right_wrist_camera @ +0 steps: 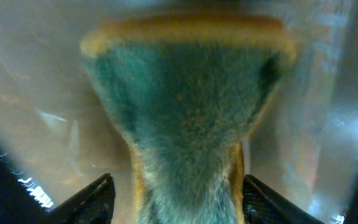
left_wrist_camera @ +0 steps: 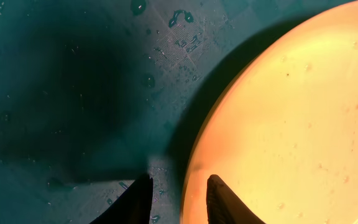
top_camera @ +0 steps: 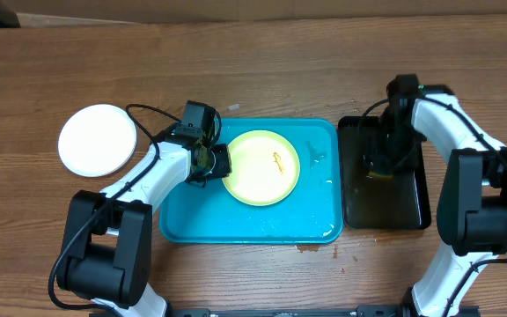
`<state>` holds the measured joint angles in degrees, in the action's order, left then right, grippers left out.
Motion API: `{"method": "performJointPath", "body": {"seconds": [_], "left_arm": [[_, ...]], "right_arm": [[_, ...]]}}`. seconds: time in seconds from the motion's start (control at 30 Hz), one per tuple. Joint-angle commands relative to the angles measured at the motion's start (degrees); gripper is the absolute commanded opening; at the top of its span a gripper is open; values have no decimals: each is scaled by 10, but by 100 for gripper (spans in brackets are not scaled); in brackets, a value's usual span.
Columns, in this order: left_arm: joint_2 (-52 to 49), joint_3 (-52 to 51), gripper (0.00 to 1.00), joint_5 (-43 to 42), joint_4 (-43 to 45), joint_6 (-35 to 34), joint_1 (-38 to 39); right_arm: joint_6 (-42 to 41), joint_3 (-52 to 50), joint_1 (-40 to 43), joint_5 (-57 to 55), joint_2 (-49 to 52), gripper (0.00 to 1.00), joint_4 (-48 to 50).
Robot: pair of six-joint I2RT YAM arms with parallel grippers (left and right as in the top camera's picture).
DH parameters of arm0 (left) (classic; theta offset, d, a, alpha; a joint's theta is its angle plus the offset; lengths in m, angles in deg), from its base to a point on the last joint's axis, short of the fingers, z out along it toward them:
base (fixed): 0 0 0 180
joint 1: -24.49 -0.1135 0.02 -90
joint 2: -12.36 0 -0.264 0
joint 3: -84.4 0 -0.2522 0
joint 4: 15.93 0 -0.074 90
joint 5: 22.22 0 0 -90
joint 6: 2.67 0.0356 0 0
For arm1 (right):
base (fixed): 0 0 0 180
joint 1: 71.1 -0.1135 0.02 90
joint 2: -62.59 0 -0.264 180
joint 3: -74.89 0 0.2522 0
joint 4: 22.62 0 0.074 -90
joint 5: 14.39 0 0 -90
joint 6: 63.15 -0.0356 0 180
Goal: Clean dirty plates on tray and stack at the side
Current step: 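Reach the right gripper into the black tray and grasp the sponge, then dip and rub the sponge in the black tray's water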
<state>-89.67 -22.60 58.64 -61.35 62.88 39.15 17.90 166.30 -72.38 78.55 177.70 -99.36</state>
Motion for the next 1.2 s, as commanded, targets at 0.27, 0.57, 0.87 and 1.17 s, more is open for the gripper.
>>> {"method": "performJointPath", "body": {"seconds": [0.27,0.57,0.87,1.17], "left_arm": [[-8,6,35,1,2,0,5],[-8,6,36,1,2,1,5],[-8,6,36,1,2,1,5],[-8,6,36,1,2,1,5]], "right_arm": [[-3,-33,-3,-10,-12,71,42],[-3,-33,-3,-10,-12,19,91],[-3,-9,-3,-9,-12,65,42],[-2,84,-2,-10,-14,80,-35]]}}
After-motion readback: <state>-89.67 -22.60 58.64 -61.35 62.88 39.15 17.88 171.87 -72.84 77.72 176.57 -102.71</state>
